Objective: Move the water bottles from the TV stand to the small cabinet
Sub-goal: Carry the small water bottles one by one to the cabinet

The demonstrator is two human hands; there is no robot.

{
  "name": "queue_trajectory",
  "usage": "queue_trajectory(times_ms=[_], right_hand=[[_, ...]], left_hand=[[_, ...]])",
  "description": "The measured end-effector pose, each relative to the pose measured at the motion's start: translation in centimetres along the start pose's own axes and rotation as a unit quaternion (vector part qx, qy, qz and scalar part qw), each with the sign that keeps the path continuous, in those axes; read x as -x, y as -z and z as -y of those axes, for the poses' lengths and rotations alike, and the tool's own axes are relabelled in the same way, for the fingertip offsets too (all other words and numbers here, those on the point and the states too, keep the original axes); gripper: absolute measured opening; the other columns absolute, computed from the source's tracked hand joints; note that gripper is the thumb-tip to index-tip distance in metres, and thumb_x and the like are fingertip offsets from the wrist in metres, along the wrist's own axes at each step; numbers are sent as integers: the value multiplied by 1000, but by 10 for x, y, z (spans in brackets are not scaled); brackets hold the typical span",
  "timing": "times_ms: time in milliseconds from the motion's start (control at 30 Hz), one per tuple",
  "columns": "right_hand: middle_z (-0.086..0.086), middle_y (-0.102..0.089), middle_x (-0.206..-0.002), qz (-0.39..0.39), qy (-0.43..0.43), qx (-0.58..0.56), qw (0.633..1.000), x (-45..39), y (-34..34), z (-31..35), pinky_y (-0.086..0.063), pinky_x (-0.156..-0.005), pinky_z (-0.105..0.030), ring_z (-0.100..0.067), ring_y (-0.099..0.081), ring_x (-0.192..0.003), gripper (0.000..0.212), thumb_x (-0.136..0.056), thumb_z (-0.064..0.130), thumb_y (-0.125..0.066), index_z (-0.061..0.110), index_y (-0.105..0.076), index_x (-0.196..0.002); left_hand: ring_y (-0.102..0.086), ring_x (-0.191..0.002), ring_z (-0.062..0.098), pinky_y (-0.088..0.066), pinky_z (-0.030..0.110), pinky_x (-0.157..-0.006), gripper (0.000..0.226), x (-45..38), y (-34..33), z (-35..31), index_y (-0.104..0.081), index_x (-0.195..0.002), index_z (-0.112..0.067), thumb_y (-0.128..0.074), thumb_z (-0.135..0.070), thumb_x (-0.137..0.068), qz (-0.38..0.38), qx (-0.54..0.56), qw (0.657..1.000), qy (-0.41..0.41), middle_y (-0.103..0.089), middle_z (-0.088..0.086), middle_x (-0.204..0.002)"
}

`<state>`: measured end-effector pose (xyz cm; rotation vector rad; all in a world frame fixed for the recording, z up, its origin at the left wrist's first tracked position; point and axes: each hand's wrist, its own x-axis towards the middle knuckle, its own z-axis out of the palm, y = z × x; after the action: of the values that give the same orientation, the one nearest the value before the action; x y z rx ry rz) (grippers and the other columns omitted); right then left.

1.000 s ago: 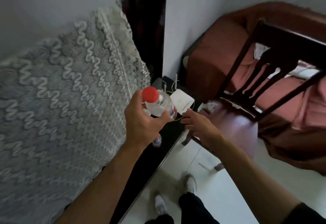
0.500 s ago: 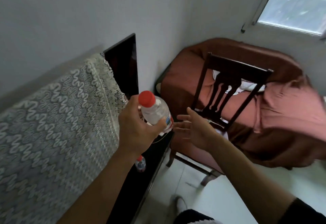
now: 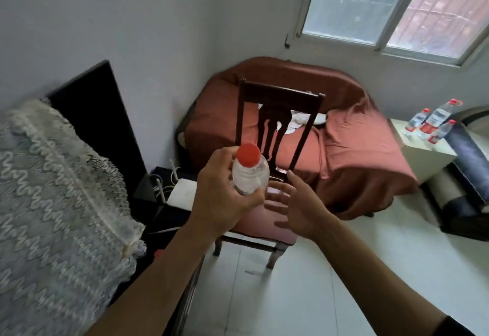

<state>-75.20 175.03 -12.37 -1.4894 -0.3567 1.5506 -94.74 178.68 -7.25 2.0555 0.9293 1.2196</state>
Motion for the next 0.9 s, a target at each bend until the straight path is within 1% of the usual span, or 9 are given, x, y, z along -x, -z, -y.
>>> queue_trajectory(times_ms=[100,300,367,467,567,633,700,800,900], right_hand=[[-10,-63,-130,-7,8,-31,999,18,45,0,-24,-111,-58,-26,-56,-120,62,-91,67,-36,21,-64,-123],[-9,-60,-131,-35,37,-95,994,59,172,4,-23,-111,-61,-30,-56,-118,64,-88,69,-40,22,-62,-125],[-8,-59,-131,-51,44,-107,992,73,219,6,-24,-110,-60,-30,-55,-118,64,-88,69,-40,22,-62,-125],[-9,-58,-133,-67,52,-135,987,96,288,6,-25,-110,-60,-31,-54,-121,63,-89,68,-40,22,-61,-126],[-10,-58,-133,-79,54,-157,983,119,349,1,-26,-110,-59,-33,-53,-121,61,-90,66,-39,22,-59,-127],[-10,-58,-132,-90,57,-171,979,134,383,-3,-25,-111,-60,-34,-53,-121,61,-90,66,-39,23,-57,-129],[-10,-57,-132,-105,65,-188,974,148,413,-7,-24,-112,-61,-34,-53,-121,61,-91,67,-38,23,-57,-129],[-11,-56,-133,-129,82,-222,963,168,452,-10,-26,-111,-60,-33,-52,-121,59,-92,65,-36,23,-58,-127],[-11,-56,-133,-150,107,-254,949,188,486,-8,-30,-107,-59,-34,-52,-122,59,-92,64,-37,22,-58,-128]], left_hand=[[-59,-95,6,-53,22,-83,63,-11,-41,-22,-58,-116,-17,-84,-42,-65,26,3,1000,-15,-62,-5,-105],[-63,-98,10,-57,36,-86,63,-18,-153,-86,-58,-117,-17,-92,-34,-67,86,14,994,-58,-65,-3,-108],[-64,-98,12,-57,35,-85,64,-16,-194,-112,-59,-116,-17,-93,-33,-65,100,22,992,-69,-66,-3,-107],[-64,-93,12,-54,25,-83,63,-12,-255,-150,-59,-112,-14,-93,-37,-64,131,28,988,-78,-67,-1,-104],[-65,-92,13,-57,34,-80,63,-11,-312,-180,-58,-111,-18,-87,-47,-64,164,30,983,-83,-66,-3,-103],[-67,-93,15,-58,40,-79,64,-8,-346,-198,-58,-112,-20,-87,-49,-63,179,35,979,-86,-67,-4,-104],[-67,-94,15,-58,40,-81,66,-4,-375,-219,-58,-114,-20,-89,-47,-62,190,42,976,-102,-68,-3,-106],[-64,-93,13,-57,33,-83,66,-3,-412,-252,-59,-115,-18,-93,-38,-62,209,46,966,-143,-65,-6,-107],[-65,-95,15,-59,37,-81,70,-8,-445,-278,-58,-119,-17,-91,-43,-63,236,65,954,-171,-67,-3,-110]])
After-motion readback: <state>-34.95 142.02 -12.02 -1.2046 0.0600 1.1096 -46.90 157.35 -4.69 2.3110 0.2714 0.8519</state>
